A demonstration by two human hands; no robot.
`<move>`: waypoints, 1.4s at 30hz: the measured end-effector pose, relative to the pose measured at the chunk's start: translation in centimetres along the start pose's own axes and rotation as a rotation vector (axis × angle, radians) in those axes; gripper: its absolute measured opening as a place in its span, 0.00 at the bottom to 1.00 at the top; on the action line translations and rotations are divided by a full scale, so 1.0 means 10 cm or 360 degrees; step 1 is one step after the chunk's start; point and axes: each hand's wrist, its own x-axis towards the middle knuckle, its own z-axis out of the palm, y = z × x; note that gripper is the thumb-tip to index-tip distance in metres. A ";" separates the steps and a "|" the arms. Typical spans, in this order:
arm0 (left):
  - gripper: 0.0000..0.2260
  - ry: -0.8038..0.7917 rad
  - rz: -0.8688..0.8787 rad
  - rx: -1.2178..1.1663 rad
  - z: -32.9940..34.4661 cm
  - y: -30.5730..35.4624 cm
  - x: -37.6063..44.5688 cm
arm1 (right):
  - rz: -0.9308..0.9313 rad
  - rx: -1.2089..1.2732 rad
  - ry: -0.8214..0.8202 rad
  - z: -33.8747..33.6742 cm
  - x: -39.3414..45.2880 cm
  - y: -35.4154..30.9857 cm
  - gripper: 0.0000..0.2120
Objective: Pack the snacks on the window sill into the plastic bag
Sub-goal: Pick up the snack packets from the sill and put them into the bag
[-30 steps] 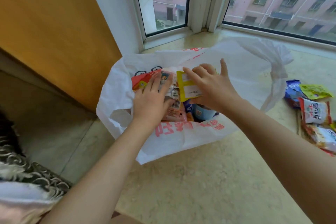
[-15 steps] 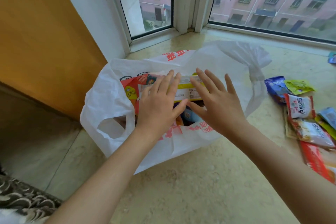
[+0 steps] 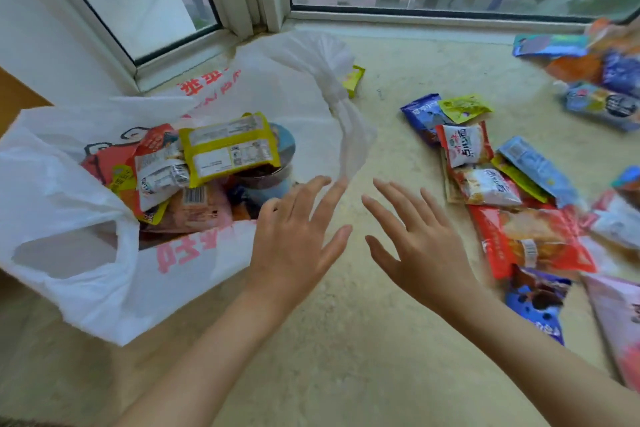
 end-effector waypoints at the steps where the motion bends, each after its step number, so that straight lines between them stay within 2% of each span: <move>1: 0.25 -0.0005 0.0006 -0.0001 0.06 0.12 -0.02 | 0.0024 -0.0009 -0.0027 0.00 -0.08 0.09 0.22; 6: 0.26 -0.0116 0.0160 0.0024 0.41 0.67 -0.02 | 0.0142 -0.0064 -0.0158 -0.03 -0.46 0.60 0.23; 10: 0.26 -0.0286 0.0152 0.0028 0.72 0.98 0.12 | 0.0264 -0.0113 -0.0182 -0.08 -0.75 1.02 0.22; 20: 0.31 -0.0511 0.0229 -0.0069 1.28 1.85 0.95 | 0.0489 -0.0152 -0.0247 -0.10 -1.27 1.95 0.22; 26: 0.26 -0.0827 0.0186 -0.0076 1.62 2.02 1.44 | 0.0540 -0.0101 -0.0343 -0.09 -1.29 2.24 0.24; 30: 0.30 -0.1055 0.0184 -0.0203 1.78 1.97 1.61 | 0.0516 -0.0095 -0.0402 -0.04 -1.20 2.37 0.24; 36: 0.30 -0.0787 0.0283 -0.0123 1.75 1.91 1.60 | 0.0544 -0.0068 -0.0382 0.06 -1.01 2.54 0.24; 39: 0.27 -0.0481 0.0360 -0.0064 1.71 1.79 1.61 | 0.0593 -0.0042 -0.0370 0.11 -0.89 2.67 0.25; 42: 0.26 -0.0273 0.0295 -0.0120 1.66 1.63 1.75 | 0.0654 -0.0012 -0.0373 0.14 -0.78 2.80 0.26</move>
